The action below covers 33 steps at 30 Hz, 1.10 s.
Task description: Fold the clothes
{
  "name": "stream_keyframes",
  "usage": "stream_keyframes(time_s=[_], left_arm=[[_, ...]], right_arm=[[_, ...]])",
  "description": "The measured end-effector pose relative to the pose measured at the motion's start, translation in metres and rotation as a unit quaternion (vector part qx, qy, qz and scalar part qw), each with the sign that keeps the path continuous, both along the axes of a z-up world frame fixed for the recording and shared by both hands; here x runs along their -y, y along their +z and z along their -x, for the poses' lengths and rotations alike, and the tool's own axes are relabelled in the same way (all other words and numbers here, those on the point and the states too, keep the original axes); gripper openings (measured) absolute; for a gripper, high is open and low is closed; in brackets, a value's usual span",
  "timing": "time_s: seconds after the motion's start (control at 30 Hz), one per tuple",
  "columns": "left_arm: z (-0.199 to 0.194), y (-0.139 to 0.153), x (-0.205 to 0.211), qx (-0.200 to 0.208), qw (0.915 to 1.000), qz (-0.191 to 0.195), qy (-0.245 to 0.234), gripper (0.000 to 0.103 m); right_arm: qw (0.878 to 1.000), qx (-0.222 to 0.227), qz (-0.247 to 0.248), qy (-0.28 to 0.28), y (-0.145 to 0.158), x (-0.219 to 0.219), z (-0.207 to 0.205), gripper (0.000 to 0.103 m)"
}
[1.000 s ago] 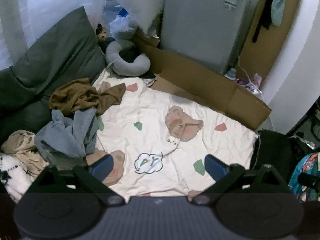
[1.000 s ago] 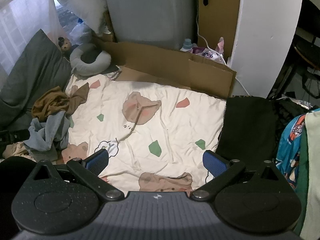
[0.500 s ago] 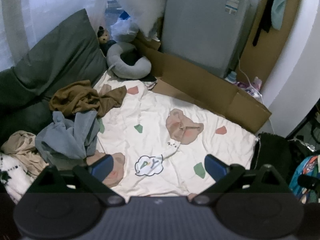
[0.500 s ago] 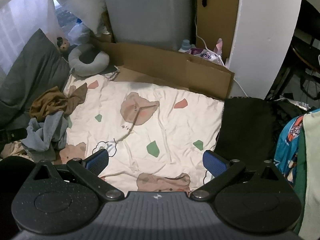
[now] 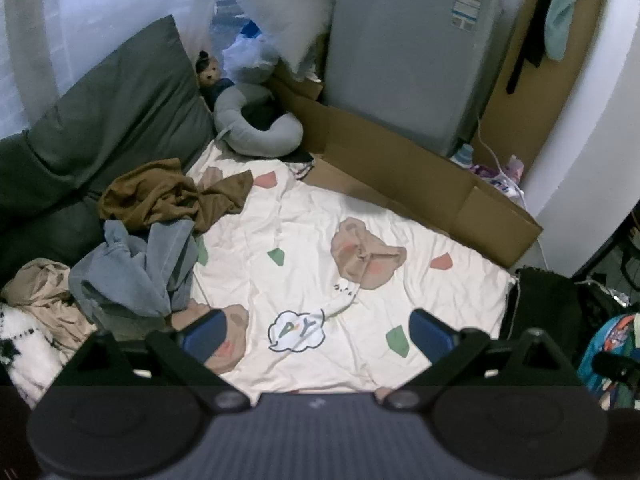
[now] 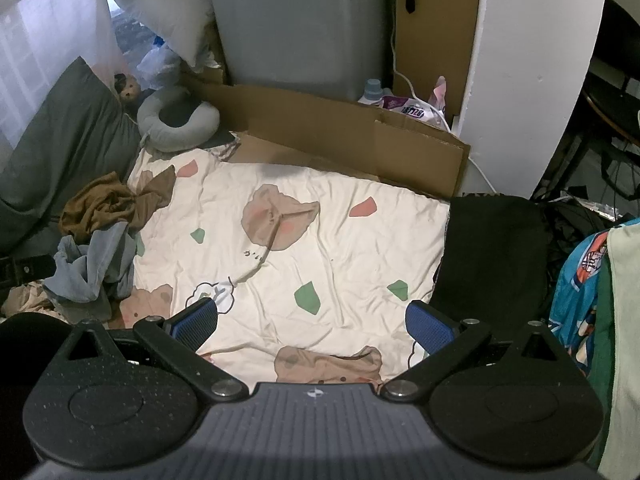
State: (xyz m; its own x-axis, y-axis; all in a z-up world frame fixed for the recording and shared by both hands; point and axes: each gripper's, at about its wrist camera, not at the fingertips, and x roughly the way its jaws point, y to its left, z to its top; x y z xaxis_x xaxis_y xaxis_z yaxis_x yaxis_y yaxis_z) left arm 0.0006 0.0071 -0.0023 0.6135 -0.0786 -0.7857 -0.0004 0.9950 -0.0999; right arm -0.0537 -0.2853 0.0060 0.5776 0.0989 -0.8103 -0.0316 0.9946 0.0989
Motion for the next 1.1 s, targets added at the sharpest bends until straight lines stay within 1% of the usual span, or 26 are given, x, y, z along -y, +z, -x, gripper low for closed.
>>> stream_keyframes(time_s=[0.23, 0.37, 0.53, 0.63, 0.87, 0.97, 1.1], left_arm=[[0.001, 0.0, -0.01, 0.004, 1.0, 0.0, 0.005, 0.099], [-0.001, -0.001, -0.013, -0.003, 0.9999, 0.009, 0.005, 0.099], [-0.001, 0.001, -0.007, -0.009, 0.9999, -0.008, -0.003, 0.099], [-0.002, 0.005, -0.007, -0.011, 0.9999, 0.008, -0.007, 0.099], [-0.008, 0.025, -0.005, 0.01, 0.9997, 0.012, -0.016, 0.099], [-0.011, 0.027, -0.004, 0.016, 0.9996, 0.014, -0.02, 0.099], [-0.015, 0.029, -0.004, 0.023, 0.9992, 0.006, -0.031, 0.099]], right_arm=[[1.0, 0.001, 0.002, -0.002, 0.0, 0.002, 0.0, 0.103], [1.0, -0.003, -0.004, -0.002, 0.0, 0.003, 0.0, 0.103], [1.0, -0.003, -0.01, -0.008, 0.002, 0.006, 0.0, 0.103], [1.0, -0.001, -0.006, -0.003, 0.004, 0.005, 0.001, 0.103], [1.0, 0.024, -0.008, -0.012, 0.027, 0.015, -0.002, 0.103], [0.999, 0.031, -0.006, -0.011, 0.033, 0.017, -0.002, 0.103], [0.999, 0.038, -0.009, -0.008, 0.036, 0.017, -0.001, 0.103]])
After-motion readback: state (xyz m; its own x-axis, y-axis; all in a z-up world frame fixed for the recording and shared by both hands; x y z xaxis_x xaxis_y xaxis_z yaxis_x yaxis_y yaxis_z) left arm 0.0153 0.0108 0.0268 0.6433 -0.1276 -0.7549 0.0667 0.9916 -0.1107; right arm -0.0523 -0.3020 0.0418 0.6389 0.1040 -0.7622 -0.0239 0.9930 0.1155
